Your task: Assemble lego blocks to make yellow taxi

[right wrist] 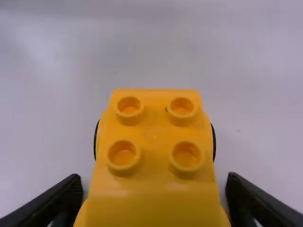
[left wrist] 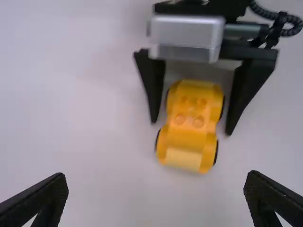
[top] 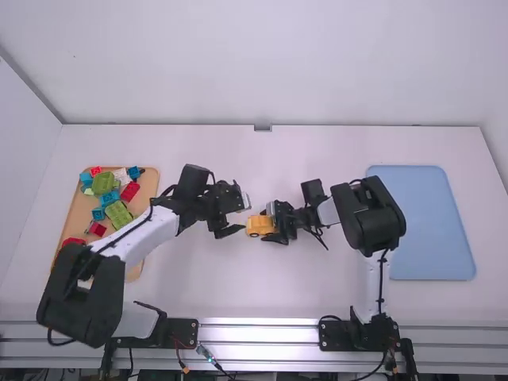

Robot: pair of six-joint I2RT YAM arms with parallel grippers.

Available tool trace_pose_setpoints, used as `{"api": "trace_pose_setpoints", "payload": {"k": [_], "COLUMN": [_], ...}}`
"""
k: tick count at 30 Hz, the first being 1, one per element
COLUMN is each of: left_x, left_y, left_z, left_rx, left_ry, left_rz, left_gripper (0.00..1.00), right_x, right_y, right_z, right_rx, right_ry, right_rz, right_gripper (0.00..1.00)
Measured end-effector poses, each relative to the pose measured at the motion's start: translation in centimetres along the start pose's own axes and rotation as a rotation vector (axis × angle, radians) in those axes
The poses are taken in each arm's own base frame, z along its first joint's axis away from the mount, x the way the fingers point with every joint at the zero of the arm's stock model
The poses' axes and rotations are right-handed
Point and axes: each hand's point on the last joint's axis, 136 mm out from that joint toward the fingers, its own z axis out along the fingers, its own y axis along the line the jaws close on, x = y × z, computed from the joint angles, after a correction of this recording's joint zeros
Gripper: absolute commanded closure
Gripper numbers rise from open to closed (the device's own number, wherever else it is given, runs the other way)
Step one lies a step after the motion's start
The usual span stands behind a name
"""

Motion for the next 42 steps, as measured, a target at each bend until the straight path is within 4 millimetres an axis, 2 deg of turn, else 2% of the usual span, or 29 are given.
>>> {"api": "trace_pose_setpoints", "payload": {"k": [2, 6, 7, 9, 11, 14, 15, 17, 22, 25, 27, 28, 29, 30, 31, 32, 33, 34, 36, 37, 39, 40, 42], "left_x": [0.3, 1.6, 1.7, 2.8, 3.8, 5.2, 5.6, 6.0, 5.8, 5.8, 5.7, 5.6, 5.6, 5.5, 5.4, 5.4, 5.4, 5.4, 5.2, 5.1, 4.9, 4.8, 4.9], "left_y": [1.2, 6.2, 6.5, 8.8, 9.9, 10.6, 10.8, 11.0, 10.9, 11.1, 11.2, 11.3, 11.3, 11.3, 11.4, 11.4, 11.4, 11.5, 11.8, 11.8, 12.2, 12.3, 12.6], "left_z": [-1.4, -6.3, -6.6, -9.0, -10.2, -11.3, -11.7, -12.1, -12.0, -12.1, -12.1, -12.2, -12.2, -12.2, -12.2, -12.2, -12.2, -12.2, -12.4, -12.4, -12.6, -12.6, -12.5], "left_rx": [-0.058, -0.268, -0.28, -0.37, -0.404, -0.43, -0.441, -0.448, -0.44, -0.443, -0.447, -0.449, -0.449, -0.449, -0.449, -0.449, -0.451, -0.452, -0.461, -0.464, -0.476, -0.478, -0.483], "left_ry": [0.012, -0.012, -0.016, -0.063, -0.093, -0.114, -0.123, -0.135, -0.149, -0.155, -0.16, -0.163, -0.164, -0.167, -0.172, -0.173, -0.175, -0.176, -0.186, -0.189, -0.201, -0.204, -0.208], "left_rz": [-0.022, -0.226, -0.239, -0.398, -0.511, -0.646, -0.69, -0.744, -0.777, -0.784, -0.78, -0.779, -0.778, -0.776, -0.774, -0.774, -0.772, -0.77, -0.759, -0.756, -0.742, -0.739, -0.734], "left_gripper": [0.01, 0.01, 0.01, 0.01, 0.01, 0.01, 0.01, 0.01, 0.01, 0.01, 0.01, 0.01, 0.01, 0.01, 0.01, 0.01, 0.01, 0.01, 0.01, 0.01, 0.01, 0.01, 0.01], "right_x": [0.0, -0.2, -0.2, -0.4, -0.7, -1.2, -1.2, -1.3, -1.2, -1.0, -0.6, -0.4, -0.4, -0.3, -0.3, -0.3, -0.2, -0.1, 0.5, 0.7, 2.9, 3.4, 5.7], "right_y": [0.0, -0.1, -0.1, -0.1, -0.2, -0.6, -0.6, -0.7, -0.8, -1.3, -2.0, -2.5, -2.7, -3.4, -4.7, -5.2, -6.0, -6.4, -8.1, -8.5, -9.5, -9.5, -9.3], "right_z": [0.0, 0.1, 0.1, 0.4, 0.8, 1.5, 1.8, 2.2, 2.0, 0.9, -0.9, -2.2, -2.6, -4.0, -6.9, -7.8, -9.8, -11.0, -16.3, -17.6, -23.3, -24.3, -28.9], "right_rx": [0.001, 0.002, 0.002, 0.001, 0.003, 0.015, 0.018, 0.023, 0.029, 0.048, 0.09, 0.125, 0.135, 0.176, 0.26, 0.286, 0.344, 0.377, 0.536, 0.573, 0.728, 0.756, 0.871], "right_ry": [0.0, -0.005, -0.005, -0.007, -0.007, 0.0, 0.005, 0.015, 0.018, 0.034, 0.075, 0.104, 0.112, 0.141, 0.194, 0.208, 0.245, 0.266, 0.341, 0.357, 0.416, 0.424, 0.449], "right_rz": [-0.001, -0.012, -0.013, -0.029, -0.042, -0.054, -0.054, -0.031, 0.022, 0.12, 0.212, 0.254, 0.262, 0.296, 0.329, 0.333, 0.343, 0.344, 0.349, 0.356, 0.409, 0.425, 0.508], "right_gripper": [0.01, 0.01, 0.01, 0.01, 0.0, 0.11, 0.23, 0.35, 0.4, 0.4, 0.41, 0.45, 0.46, 0.49, 0.53, 0.54, 0.54, 0.54, 0.54, 0.54, 0.51, 0.51, 0.44]}}
